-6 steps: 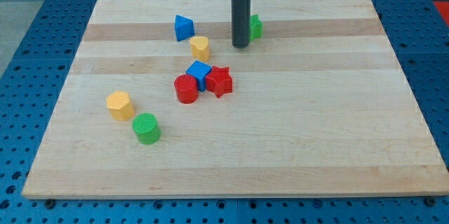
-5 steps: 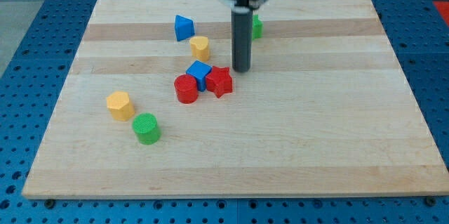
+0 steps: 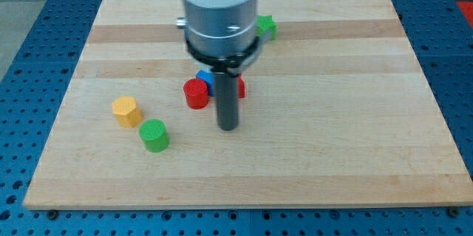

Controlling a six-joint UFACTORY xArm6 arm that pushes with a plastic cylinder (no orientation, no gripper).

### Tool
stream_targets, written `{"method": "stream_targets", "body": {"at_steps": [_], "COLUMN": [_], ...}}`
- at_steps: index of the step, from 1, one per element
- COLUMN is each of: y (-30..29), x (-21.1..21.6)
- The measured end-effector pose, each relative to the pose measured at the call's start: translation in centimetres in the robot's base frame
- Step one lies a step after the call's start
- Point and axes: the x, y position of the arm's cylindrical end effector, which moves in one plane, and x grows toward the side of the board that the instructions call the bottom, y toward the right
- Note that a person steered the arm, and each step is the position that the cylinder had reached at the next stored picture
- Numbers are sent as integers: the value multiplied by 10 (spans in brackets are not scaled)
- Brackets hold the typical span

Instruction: Push the red star towards right to the yellow heart

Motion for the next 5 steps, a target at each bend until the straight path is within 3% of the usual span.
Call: {"method": "stream_targets", "body": {"at_steps": [5], "y": [4], "x": [-36]}}
